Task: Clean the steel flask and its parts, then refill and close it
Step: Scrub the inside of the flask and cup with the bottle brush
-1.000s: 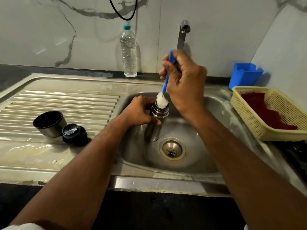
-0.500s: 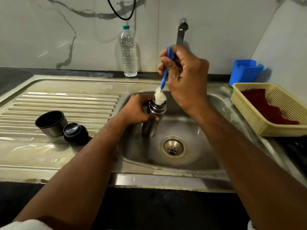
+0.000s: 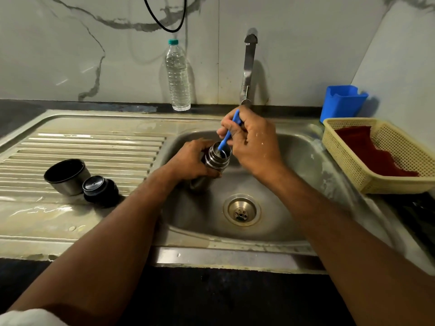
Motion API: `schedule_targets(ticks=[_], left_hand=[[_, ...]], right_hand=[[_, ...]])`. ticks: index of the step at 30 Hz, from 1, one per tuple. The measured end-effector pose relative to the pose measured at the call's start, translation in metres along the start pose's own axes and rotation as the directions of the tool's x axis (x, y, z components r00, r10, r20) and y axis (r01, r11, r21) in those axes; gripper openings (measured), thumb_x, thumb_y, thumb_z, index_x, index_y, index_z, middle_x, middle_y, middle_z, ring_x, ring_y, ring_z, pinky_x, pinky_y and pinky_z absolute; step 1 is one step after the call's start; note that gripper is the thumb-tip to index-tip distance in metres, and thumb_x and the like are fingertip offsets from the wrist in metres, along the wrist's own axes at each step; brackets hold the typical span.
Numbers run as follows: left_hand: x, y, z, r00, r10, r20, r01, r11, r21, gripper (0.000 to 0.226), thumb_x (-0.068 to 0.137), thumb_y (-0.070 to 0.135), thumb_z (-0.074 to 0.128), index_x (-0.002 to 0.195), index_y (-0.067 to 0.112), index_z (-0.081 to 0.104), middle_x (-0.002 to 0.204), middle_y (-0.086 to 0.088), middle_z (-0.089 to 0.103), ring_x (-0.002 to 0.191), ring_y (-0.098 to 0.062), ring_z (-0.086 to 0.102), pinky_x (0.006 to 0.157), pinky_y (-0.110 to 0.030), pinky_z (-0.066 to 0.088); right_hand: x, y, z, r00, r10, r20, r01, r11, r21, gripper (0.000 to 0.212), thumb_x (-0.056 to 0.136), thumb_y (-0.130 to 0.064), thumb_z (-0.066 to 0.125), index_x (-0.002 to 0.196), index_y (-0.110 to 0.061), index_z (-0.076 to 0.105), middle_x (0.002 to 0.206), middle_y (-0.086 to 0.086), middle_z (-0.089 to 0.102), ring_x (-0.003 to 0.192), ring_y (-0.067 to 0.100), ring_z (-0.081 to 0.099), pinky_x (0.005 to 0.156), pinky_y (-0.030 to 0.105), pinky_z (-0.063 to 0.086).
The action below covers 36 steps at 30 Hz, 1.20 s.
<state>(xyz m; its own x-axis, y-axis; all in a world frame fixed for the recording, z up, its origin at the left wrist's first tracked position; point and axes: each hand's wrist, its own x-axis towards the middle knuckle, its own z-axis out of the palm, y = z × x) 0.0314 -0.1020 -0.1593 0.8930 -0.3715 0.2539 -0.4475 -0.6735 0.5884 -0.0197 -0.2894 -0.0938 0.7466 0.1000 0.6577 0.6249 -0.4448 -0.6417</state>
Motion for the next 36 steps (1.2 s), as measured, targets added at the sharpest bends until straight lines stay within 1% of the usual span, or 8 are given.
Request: schedule_targets(ticks=[6,11,16,21,23,26,31,36], left_hand=[[0.000,0.000,-0.002,0.999,-0.035,0.005,0.036,0.997,-0.067,0.065,0.061,0.020,0.102,0.115,0.036,0.069,0.100,0.019,0.073,0.094,0.005,0.066,0.087,-0.020,0.051],[0.002,0.004,-0.002,0.999,-0.037,0.039,0.039,0.997,-0.065,0.061,0.061,0.015,0.100,0.110,0.034,0.069,0.098,0.018,0.072,0.094,0.007,0.068,0.084,-0.015,0.051],[0.002,0.007,-0.004,0.995,-0.071,0.064,0.075,0.995,-0.061,0.064,0.060,0.010,0.098,0.099,0.047,0.062,0.092,0.022,0.070,0.086,0.011,0.064,0.082,-0.016,0.049],[0.000,0.013,-0.002,0.994,-0.059,0.097,0.065,0.996,-0.060,0.056,0.053,0.020,0.090,0.103,0.030,0.067,0.099,0.006,0.075,0.094,-0.015,0.072,0.090,-0.039,0.060],[0.000,0.011,-0.003,0.992,-0.074,0.099,0.083,0.993,-0.086,0.059,0.056,0.012,0.094,0.106,0.028,0.067,0.103,0.002,0.075,0.098,-0.020,0.073,0.095,-0.044,0.059],[0.002,0.009,-0.006,0.990,-0.096,0.103,0.106,0.990,-0.097,0.063,0.053,0.015,0.095,0.108,0.024,0.068,0.106,-0.001,0.076,0.103,-0.023,0.072,0.098,-0.043,0.057],[0.001,0.011,-0.005,0.988,-0.100,0.121,0.111,0.990,-0.085,0.058,0.064,-0.002,0.093,0.102,0.031,0.064,0.096,0.013,0.070,0.091,-0.007,0.068,0.093,-0.033,0.057],[0.003,0.009,-0.003,0.987,-0.106,0.125,0.117,0.989,-0.088,0.057,0.064,0.002,0.093,0.106,0.029,0.066,0.096,0.017,0.071,0.088,0.005,0.066,0.082,-0.015,0.050]], right_hand=[[0.005,-0.022,-0.012,0.918,-0.258,-0.302,0.241,0.966,-0.091,0.021,0.106,-0.018,0.055,0.104,0.001,0.064,0.082,-0.002,0.073,0.075,0.004,0.073,0.069,0.022,0.061],[-0.002,-0.008,0.002,0.994,-0.108,0.025,0.110,0.988,-0.106,0.021,0.107,-0.025,0.050,0.105,-0.006,0.060,0.087,-0.001,0.073,0.081,0.010,0.073,0.073,0.035,0.064],[0.005,-0.020,-0.010,0.939,-0.221,-0.262,0.196,0.973,-0.118,0.023,0.107,-0.020,0.053,0.107,0.001,0.062,0.083,-0.002,0.073,0.075,0.004,0.073,0.071,0.015,0.059],[-0.006,-0.013,0.007,0.989,-0.144,-0.012,0.141,0.977,-0.159,0.016,0.104,-0.021,0.056,0.106,-0.006,0.061,0.086,-0.003,0.074,0.078,0.006,0.073,0.071,0.031,0.064],[-0.006,-0.018,0.004,0.975,-0.219,-0.042,0.210,0.964,-0.163,0.015,0.102,-0.018,0.057,0.107,-0.005,0.061,0.088,-0.003,0.074,0.081,0.007,0.073,0.073,0.029,0.064],[-0.002,-0.031,-0.001,0.919,-0.351,-0.180,0.321,0.931,-0.176,0.014,0.098,-0.009,0.059,0.106,0.001,0.063,0.086,-0.001,0.073,0.084,0.005,0.072,0.079,0.020,0.060],[-0.007,-0.018,0.012,0.988,-0.152,0.035,0.156,0.975,-0.160,0.005,0.103,-0.008,0.058,0.107,-0.006,0.059,0.086,-0.004,0.071,0.079,0.003,0.070,0.074,0.031,0.063],[0.002,-0.021,0.001,0.965,-0.175,-0.196,0.151,0.980,-0.130,0.022,0.107,-0.023,0.051,0.107,-0.003,0.061,0.081,-0.003,0.072,0.075,0.008,0.073,0.071,0.027,0.063]])
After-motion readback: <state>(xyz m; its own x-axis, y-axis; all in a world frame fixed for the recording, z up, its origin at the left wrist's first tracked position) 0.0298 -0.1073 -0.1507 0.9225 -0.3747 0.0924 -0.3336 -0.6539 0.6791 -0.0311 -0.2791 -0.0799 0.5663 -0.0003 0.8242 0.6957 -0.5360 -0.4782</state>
